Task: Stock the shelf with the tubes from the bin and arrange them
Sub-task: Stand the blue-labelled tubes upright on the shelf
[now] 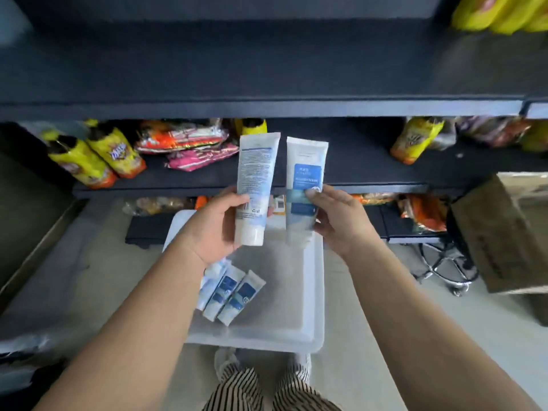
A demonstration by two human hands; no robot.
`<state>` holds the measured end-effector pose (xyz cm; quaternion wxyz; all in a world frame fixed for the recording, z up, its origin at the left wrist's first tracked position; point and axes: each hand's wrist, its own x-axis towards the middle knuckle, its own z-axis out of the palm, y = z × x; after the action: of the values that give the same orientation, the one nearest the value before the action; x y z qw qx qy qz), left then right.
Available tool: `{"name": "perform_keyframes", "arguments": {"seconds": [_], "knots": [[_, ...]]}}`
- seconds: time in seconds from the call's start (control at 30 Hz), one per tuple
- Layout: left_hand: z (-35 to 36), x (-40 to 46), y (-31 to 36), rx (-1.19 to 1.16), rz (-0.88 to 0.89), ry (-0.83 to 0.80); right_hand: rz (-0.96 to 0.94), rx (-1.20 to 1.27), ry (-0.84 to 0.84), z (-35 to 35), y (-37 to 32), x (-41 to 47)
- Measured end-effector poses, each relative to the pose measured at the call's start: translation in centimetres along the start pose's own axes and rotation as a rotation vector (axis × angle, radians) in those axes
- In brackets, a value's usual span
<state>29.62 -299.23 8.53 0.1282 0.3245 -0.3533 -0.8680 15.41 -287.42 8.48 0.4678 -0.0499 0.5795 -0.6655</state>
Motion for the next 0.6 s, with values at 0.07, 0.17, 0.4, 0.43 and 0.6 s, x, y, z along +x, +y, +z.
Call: {"name": "perform_keyframes", "arguments": {"seconds": [0.07,0.17,0.4,0.43,0.6], "knots": [[2.8,-1.4,2.8,0.083,0.079,0.037,-0.113,-0.044,-0.087,1.2,-3.7,-1.2],[5.5,-2.9,6.2,0.150,0.233,0.082,-0.233,-0.061,-0.155,3.0,-7.9,-2.5],[8.4,-7.4,15.7,0.241,0.554,0.039,-0.476,-0.101,-0.242,8.4,-16.6,-5.6],[8.6,-7.8,17.0,0.239,0.595,0.026,-0.503,-0.097,-0.248,9.1,-17.4,-5.9],[8.4,-8.8,23.8,0.253,0.777,-0.027,-0.644,-0.079,-0.230,13.6,-21.6,-6.4]]}}
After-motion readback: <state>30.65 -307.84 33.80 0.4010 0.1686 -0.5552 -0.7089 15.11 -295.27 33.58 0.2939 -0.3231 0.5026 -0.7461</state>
